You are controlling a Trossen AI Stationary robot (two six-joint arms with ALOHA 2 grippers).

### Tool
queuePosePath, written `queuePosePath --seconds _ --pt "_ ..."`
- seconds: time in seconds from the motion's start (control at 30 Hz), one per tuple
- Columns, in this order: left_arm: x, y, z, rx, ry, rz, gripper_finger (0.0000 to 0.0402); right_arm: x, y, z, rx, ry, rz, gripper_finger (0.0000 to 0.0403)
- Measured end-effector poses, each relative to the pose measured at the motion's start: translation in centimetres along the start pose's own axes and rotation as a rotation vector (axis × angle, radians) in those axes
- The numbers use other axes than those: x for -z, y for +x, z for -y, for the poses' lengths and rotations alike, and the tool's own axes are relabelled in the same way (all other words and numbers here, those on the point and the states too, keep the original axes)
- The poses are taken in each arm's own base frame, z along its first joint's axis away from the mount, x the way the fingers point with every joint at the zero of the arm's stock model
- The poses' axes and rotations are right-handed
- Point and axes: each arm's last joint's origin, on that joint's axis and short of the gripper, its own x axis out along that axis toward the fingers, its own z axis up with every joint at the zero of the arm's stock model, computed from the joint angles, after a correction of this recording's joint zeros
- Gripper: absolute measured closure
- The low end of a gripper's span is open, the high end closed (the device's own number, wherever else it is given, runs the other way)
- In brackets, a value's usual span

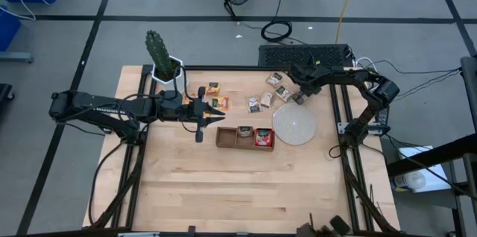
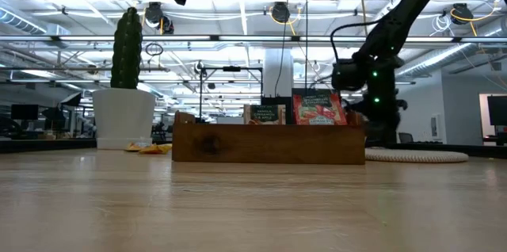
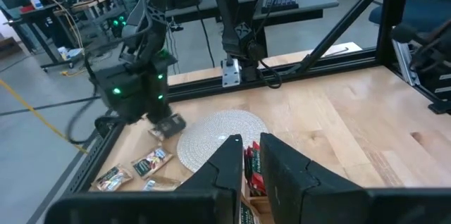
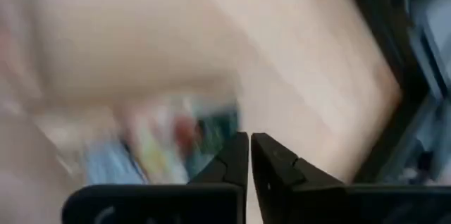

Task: Pick & Place Tea
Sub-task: Put the brown tea bag into the middle section of the wooden organizer

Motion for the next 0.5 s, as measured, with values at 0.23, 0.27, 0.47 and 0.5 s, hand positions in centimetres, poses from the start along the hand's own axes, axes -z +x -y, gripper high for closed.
queuePosePath --seconds 0.23,0.27,0.47,0.5 --pt "0.0 0.0 0.0 0.0 0.0 0.0 0.0344 -2.4 -0.5 -0.7 -0.366 0.088 0.224 0.0374" --pt "0.0 0.0 0.0 0.0 0.0 0.0 0.0344 -2.3 -0.6 -0.9 -0.416 0.079 0.218 0.037" --pt "0.0 0.0 0.0 0.0 0.0 0.0 0.0344 -0.9 -0.9 -1.1 -0.512 0.042 0.068 0.0351" --pt "0.0 0.0 0.0 0.0 0.0 0.0 0.0344 -0.5 -0.9 -1.1 -0.5 0.035 0.037 0.0349"
